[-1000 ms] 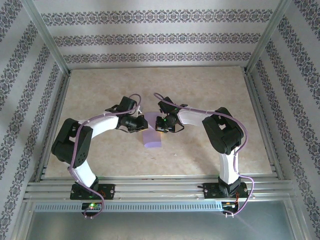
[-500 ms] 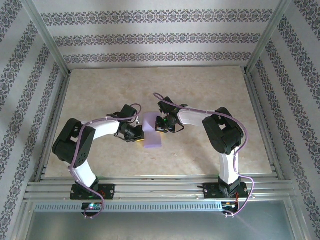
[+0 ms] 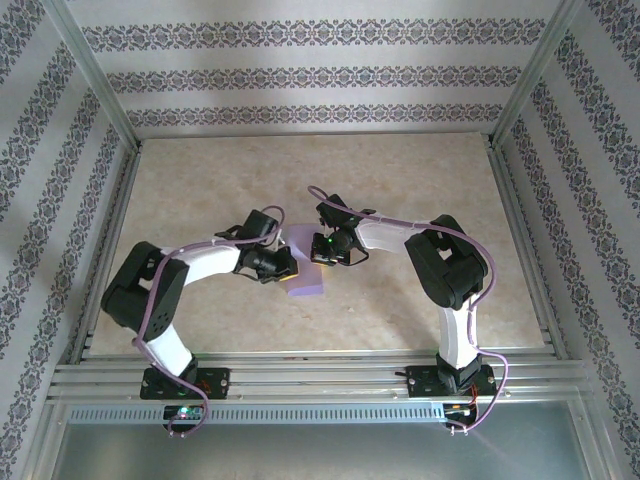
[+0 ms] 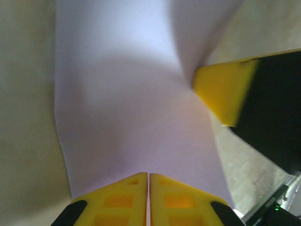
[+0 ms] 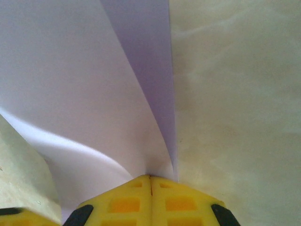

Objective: Fold a paper plane with a square sheet of paper (pick it up from the middle)
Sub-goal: First fold the square sheet of paper in half at the center of the table.

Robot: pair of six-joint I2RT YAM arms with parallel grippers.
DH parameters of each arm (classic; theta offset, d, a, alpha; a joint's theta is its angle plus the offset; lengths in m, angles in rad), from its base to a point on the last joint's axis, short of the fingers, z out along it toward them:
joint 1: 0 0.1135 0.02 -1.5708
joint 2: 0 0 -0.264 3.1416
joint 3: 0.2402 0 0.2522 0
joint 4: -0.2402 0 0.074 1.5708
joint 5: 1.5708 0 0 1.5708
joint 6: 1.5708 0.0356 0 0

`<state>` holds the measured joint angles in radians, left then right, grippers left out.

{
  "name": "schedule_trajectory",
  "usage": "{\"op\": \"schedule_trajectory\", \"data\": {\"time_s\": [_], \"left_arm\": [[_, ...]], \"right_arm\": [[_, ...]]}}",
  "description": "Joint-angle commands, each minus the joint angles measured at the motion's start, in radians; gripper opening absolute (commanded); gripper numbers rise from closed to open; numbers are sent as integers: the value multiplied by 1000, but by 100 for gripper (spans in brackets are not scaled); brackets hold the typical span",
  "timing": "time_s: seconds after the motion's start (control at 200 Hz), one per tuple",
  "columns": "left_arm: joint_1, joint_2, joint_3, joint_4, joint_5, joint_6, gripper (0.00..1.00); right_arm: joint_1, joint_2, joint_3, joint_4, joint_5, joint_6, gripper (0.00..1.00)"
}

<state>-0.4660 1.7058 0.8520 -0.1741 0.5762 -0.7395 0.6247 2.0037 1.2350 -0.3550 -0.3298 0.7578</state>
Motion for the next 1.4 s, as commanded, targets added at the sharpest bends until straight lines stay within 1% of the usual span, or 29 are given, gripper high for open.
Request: {"op": "schedule_trajectory", "data": {"time_s": [0.0,0.145,0.28,0.39,0.59,0.64,0.729,0.849,0.939,1.059,1.179,1.269,1.399], "left_arm": [[-18,11,-32,38,5,-37,11],[-31,-3,-78,-18,-45,-1,10],[-31,-55,-126,-94,-94,47,11],[-35,-98,-170,-129,-93,77,11],[-56,-196,-262,-142,-75,99,11],[-51,-230,-260,-165,-88,113,11],[-21,-289,-218,-179,-78,132,12],[41,-327,-142,-96,-18,134,12],[68,-281,-82,-11,-22,123,11],[75,-122,34,11,-23,136,10],[74,3,110,65,21,133,10],[74,51,143,58,19,148,10],[79,86,136,56,-2,161,10]], "right_arm": [[8,142,-89,-157,169,11,1],[10,154,-88,-153,168,19,1],[10,159,-90,-153,171,24,1],[10,163,-92,-151,172,29,1],[11,163,-95,-144,179,36,1],[11,161,-97,-144,181,34,1],[11,159,-97,-147,183,27,1],[12,156,-102,-150,186,20,1],[12,157,-101,-150,183,10,1],[12,156,-98,-153,178,-1,1],[12,157,-93,-157,172,-7,1],[11,157,-93,-160,173,-13,1],[11,159,-88,-166,171,-12,1]]}}
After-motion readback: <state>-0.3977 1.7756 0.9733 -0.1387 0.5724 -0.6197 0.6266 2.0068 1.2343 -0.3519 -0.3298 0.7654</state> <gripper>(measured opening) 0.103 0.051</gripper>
